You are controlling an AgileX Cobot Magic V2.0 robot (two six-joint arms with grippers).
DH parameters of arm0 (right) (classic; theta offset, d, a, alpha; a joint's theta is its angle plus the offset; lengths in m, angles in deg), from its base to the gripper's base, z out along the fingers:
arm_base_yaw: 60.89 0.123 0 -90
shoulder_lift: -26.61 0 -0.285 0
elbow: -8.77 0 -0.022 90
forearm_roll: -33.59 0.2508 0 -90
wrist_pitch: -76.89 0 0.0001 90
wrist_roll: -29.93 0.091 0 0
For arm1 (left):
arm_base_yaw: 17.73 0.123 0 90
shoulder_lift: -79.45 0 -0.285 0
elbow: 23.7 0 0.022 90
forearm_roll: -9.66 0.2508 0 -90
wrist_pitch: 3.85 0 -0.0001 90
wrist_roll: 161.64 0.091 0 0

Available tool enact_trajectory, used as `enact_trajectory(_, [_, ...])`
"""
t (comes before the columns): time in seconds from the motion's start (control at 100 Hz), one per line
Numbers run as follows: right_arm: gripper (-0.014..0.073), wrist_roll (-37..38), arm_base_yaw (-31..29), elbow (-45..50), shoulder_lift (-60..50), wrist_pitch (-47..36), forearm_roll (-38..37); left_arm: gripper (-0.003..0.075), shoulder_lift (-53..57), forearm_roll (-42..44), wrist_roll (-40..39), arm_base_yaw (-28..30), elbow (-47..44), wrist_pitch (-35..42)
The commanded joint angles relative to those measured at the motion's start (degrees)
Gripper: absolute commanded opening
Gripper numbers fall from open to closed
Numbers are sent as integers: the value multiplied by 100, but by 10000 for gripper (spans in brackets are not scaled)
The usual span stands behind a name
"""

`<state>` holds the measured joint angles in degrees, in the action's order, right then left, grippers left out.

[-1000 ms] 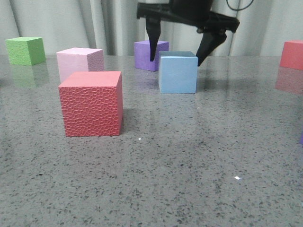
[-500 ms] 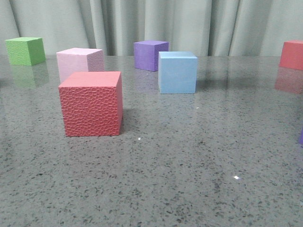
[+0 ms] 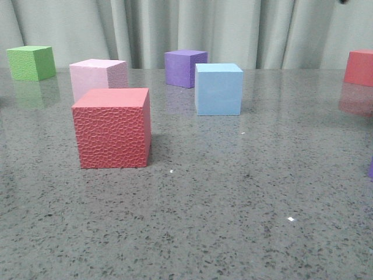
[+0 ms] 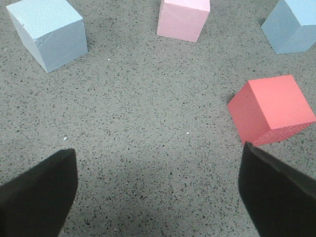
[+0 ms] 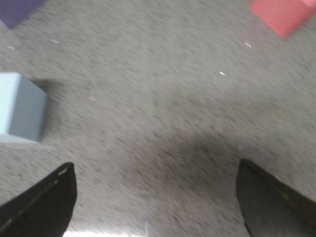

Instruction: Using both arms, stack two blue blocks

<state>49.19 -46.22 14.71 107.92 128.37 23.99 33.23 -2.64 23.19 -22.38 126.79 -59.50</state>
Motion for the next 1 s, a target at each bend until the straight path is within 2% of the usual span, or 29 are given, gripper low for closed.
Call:
enact_trajectory(0.0, [647, -53, -197, 309, -602, -391, -142, 618, -33, -149, 2, 8, 195, 320])
enact_trajectory(0.55, [647, -98, -275, 2507, -3149, -439, -307, 618, -33, -149, 2, 8, 195, 320])
enact_trajectory(0.76, [647, -156, -275, 2688, -3722, -174, -379, 618, -33, -149, 2, 8, 195, 320])
enact_trajectory(0.99, [647, -158, -275, 2688, -3793, -146, -453, 618, -33, -149, 2, 8, 195, 361])
